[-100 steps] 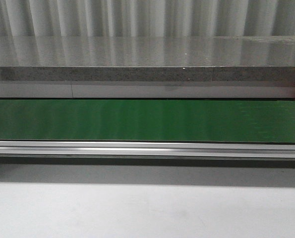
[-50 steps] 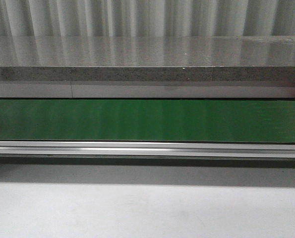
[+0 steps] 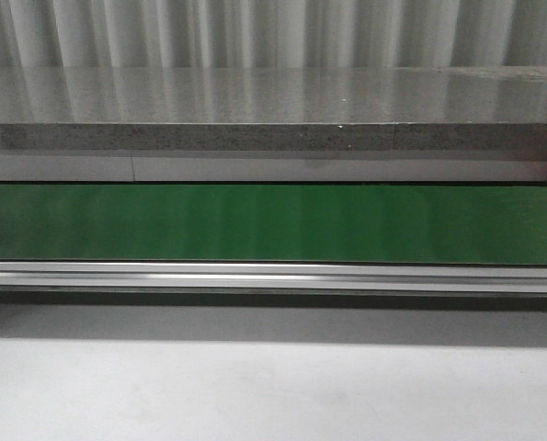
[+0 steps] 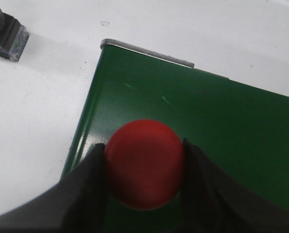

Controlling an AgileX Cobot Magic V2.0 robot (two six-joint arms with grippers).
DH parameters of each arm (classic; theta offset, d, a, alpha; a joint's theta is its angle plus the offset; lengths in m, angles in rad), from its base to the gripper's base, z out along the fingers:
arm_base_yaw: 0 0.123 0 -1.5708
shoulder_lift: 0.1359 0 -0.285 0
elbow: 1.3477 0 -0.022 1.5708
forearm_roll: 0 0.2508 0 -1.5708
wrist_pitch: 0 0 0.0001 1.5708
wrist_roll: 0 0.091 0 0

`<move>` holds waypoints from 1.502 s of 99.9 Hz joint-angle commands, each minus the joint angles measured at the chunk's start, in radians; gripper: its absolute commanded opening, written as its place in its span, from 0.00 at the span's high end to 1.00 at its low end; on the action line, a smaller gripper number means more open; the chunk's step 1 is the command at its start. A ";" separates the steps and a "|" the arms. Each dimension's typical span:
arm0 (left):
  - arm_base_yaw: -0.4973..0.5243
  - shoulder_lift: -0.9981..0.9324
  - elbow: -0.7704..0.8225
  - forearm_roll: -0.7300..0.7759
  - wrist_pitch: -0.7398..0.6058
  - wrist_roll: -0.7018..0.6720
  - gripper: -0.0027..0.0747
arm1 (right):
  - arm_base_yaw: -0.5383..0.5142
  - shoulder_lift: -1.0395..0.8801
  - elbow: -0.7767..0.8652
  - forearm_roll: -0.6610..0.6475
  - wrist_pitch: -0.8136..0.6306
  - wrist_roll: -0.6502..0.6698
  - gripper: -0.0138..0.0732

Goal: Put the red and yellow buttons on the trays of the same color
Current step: 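Carry the red button onto the belt and open the left gripper, then grasp a yellow-capped button with the left gripper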

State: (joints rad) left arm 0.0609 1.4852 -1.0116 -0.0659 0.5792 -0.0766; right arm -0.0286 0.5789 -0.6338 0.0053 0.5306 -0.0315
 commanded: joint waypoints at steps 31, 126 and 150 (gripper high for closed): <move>-0.007 -0.031 -0.026 -0.024 -0.009 0.047 0.37 | 0.002 -0.001 -0.028 -0.005 -0.070 -0.004 0.92; 0.221 0.020 -0.184 0.053 -0.003 0.055 0.16 | 0.002 -0.001 -0.028 -0.005 -0.070 -0.004 0.92; 0.264 0.142 -0.197 0.053 -0.077 0.055 0.16 | 0.002 -0.001 -0.028 -0.005 -0.070 -0.004 0.92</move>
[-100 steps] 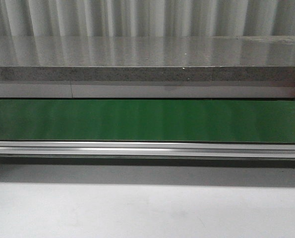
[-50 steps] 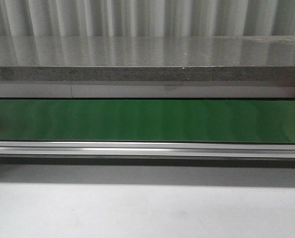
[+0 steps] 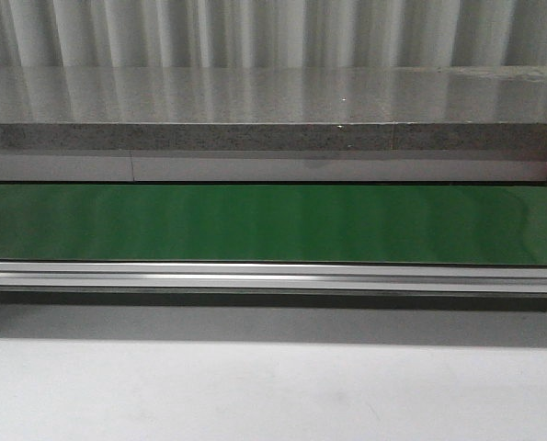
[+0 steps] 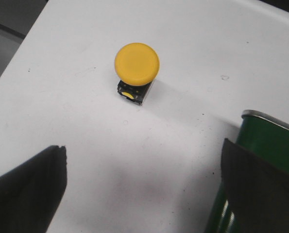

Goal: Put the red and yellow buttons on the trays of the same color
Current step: 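Grasp a yellow-capped button with the left gripper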

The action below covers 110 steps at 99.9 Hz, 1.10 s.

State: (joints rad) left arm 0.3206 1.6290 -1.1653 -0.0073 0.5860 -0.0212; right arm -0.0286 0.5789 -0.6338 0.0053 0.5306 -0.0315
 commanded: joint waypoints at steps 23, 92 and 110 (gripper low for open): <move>0.004 0.120 -0.127 -0.006 -0.099 -0.001 0.16 | 0.002 -0.001 -0.028 -0.005 -0.070 -0.004 0.92; 0.004 0.388 -0.357 0.007 -0.105 -0.003 0.27 | 0.002 -0.001 -0.028 -0.005 -0.071 -0.004 0.92; 0.004 0.377 -0.357 0.016 -0.098 -0.003 0.73 | 0.002 -0.001 -0.028 -0.005 -0.071 -0.004 0.92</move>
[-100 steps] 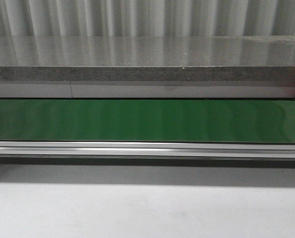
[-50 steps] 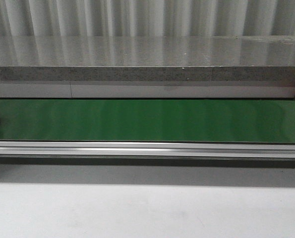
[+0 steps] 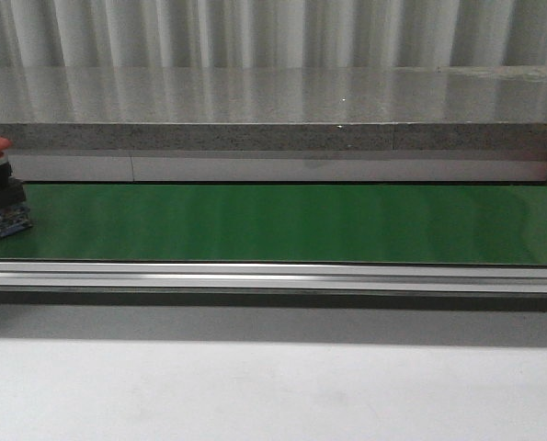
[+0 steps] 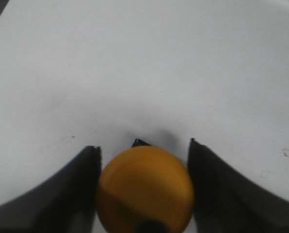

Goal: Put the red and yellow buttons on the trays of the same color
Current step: 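Grasp a yellow-capped button with the left gripper, then carry the yellow button over the belt with the left gripper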

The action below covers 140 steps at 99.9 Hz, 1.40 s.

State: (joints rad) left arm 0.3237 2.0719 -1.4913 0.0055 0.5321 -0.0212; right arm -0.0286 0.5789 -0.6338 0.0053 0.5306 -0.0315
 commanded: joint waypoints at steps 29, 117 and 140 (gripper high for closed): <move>-0.001 -0.224 -0.031 0.007 0.041 -0.001 0.99 | 0.002 -0.001 -0.028 -0.005 -0.071 -0.004 0.92; -0.259 -0.756 0.449 -0.076 -0.007 -0.009 0.99 | 0.002 -0.001 -0.028 -0.005 -0.071 -0.004 0.92; -0.259 -0.756 0.543 -0.081 -0.108 -0.009 0.99 | 0.002 -0.001 -0.028 -0.005 -0.071 -0.004 0.92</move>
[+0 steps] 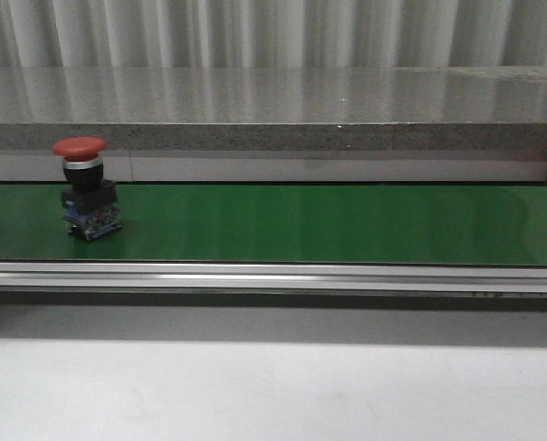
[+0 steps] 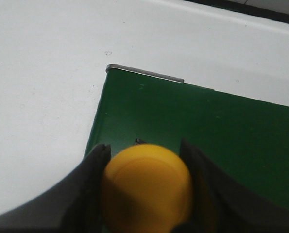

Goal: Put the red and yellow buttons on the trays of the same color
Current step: 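Carry the yellow button over the belt with the left gripper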

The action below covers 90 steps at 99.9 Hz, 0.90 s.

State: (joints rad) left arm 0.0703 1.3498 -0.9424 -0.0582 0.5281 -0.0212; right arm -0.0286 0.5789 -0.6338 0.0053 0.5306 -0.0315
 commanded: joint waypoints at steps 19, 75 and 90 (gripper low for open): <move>-0.006 0.019 -0.001 -0.033 -0.146 -0.009 0.99 | 0.002 -0.001 -0.028 -0.005 -0.071 -0.004 0.92; -0.012 0.124 -0.018 -0.073 -0.116 -0.002 0.57 | 0.002 -0.001 -0.028 -0.005 -0.071 -0.004 0.92; -0.044 0.122 -0.075 -0.073 -0.043 0.016 0.04 | 0.002 -0.001 -0.028 -0.005 -0.071 -0.004 0.92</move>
State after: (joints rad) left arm 0.0514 1.5013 -0.9583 -0.1263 0.4866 -0.0210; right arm -0.0286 0.5789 -0.6338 0.0000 0.5306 -0.0315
